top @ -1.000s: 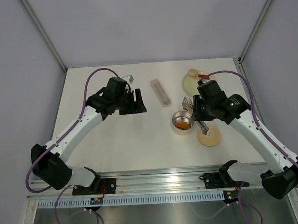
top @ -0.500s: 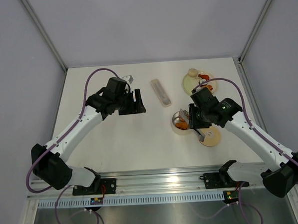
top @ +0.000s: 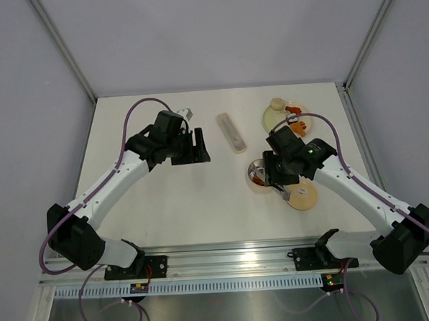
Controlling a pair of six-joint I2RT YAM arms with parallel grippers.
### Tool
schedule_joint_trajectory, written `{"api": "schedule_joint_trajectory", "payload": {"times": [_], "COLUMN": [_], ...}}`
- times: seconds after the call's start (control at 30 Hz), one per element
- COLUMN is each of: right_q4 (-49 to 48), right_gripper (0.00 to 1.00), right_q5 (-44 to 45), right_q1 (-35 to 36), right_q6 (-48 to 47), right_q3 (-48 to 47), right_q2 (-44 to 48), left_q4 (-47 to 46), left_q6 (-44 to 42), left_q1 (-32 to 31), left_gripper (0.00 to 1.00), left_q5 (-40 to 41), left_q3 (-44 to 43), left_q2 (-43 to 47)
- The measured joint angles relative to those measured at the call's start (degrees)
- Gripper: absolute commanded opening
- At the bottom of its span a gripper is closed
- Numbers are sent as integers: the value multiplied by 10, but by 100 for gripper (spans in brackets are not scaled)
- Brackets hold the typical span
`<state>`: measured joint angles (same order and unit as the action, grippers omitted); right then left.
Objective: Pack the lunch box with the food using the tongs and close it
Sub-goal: Place the fake food in the packing box, then adjust the fake food on the plate.
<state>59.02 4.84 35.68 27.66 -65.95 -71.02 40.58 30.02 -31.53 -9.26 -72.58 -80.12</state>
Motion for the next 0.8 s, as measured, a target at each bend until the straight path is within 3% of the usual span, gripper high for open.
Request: {"api": "schedule_joint_trajectory", "payload": {"times": [0.33, 0.6, 0.8], "right_q4": [5, 21, 11], "right_gripper": [50, 34, 30], "right_q5": [17, 98, 126], "right_q1": [3, 3, -53], "right_q6": [-7, -50, -84], "right_q3": [-33, -158, -234], "right_q2": [-4, -51, -117], "left_q4": [-4, 6, 5], "left_q6": [0, -16, -17], "left_q1": [0, 0, 1], "left_gripper": [70, 70, 71], "left_q5": [0, 7, 7], "left_q3": [7, 9, 9], "left_q2": [0, 0, 0]}}
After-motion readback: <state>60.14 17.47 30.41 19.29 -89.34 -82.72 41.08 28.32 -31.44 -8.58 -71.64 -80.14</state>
